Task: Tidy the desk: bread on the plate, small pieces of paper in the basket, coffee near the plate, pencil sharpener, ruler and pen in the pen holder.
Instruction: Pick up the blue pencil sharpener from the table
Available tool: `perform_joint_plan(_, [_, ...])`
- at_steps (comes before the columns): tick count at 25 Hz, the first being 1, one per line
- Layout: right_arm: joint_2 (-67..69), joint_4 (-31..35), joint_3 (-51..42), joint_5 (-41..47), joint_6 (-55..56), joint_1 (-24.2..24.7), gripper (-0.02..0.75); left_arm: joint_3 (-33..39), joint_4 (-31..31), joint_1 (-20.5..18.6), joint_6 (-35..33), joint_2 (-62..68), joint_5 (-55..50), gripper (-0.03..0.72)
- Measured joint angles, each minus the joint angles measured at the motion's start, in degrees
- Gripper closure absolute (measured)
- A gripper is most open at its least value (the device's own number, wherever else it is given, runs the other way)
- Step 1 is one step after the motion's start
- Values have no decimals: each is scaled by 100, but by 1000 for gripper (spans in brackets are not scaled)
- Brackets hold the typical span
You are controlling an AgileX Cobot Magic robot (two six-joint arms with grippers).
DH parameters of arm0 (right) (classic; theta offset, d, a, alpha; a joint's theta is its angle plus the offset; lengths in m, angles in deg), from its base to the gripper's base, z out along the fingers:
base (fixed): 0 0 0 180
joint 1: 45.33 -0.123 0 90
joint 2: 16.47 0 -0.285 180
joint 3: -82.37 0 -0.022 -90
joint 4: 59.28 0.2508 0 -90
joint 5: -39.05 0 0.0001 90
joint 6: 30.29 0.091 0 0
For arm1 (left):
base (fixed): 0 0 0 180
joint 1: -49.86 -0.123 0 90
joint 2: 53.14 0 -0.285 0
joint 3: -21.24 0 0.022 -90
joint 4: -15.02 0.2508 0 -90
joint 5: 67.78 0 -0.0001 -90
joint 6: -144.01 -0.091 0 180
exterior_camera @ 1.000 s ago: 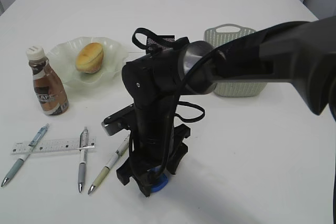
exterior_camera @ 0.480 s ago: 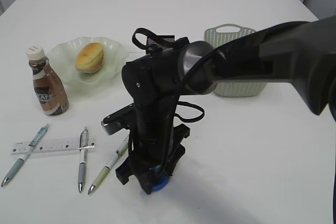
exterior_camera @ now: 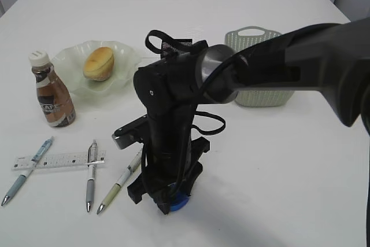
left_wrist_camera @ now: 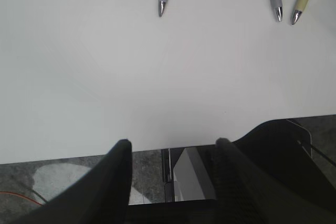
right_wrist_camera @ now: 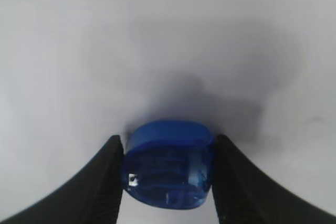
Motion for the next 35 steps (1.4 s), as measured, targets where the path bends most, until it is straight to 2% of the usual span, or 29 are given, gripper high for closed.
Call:
perform_joint_plan(6, [23,26,435,510,10,0,359,0,0,0,0,0,0,328])
perform_joint_plan(18, [23,449,1113,613,24,0,359,0,0,0,0,0,0,328])
perform_joint_plan(35, [-215,373,1195,641,178,0,360,0,0,0,0,0,0,335])
